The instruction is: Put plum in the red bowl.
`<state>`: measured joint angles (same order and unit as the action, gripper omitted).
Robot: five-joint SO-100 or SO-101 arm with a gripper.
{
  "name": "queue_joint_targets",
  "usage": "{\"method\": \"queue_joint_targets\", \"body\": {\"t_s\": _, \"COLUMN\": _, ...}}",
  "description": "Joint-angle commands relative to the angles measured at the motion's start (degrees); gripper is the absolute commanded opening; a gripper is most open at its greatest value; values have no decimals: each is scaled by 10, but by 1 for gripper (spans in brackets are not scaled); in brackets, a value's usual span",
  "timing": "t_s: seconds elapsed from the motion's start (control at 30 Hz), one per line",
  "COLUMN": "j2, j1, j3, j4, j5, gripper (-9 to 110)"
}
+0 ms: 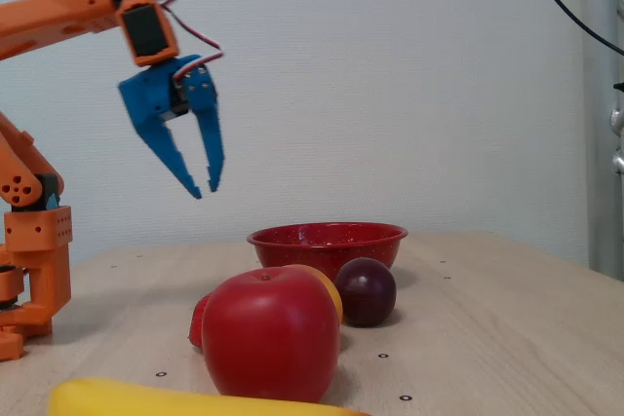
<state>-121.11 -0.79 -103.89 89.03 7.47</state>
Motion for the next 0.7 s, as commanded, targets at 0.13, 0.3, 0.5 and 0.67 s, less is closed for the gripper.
{"method": "queue_joint_targets", "body": {"t_s": 0.13, "j2": 69, "j1": -3, "j3": 90, "j4": -1, "j5": -2, "gripper": 12}}
{"method": "queue_joint_targets", "body": {"t_s": 0.3, "j2": 127, "j1": -3, "j3": 120, "j4": -28, "j5": 1, "gripper": 32}}
{"method": "queue_joint_targets", "body": {"t_s": 0.5, "j2": 212, "j1": -2, "j3": 178, "j4": -44, "j5": -2, "gripper": 52}}
{"method": "queue_joint_targets", "body": {"t_s": 0.67, "j2": 287, "j1": -1, "j3": 229, "j4": -54, "j5": -4, "gripper": 58}}
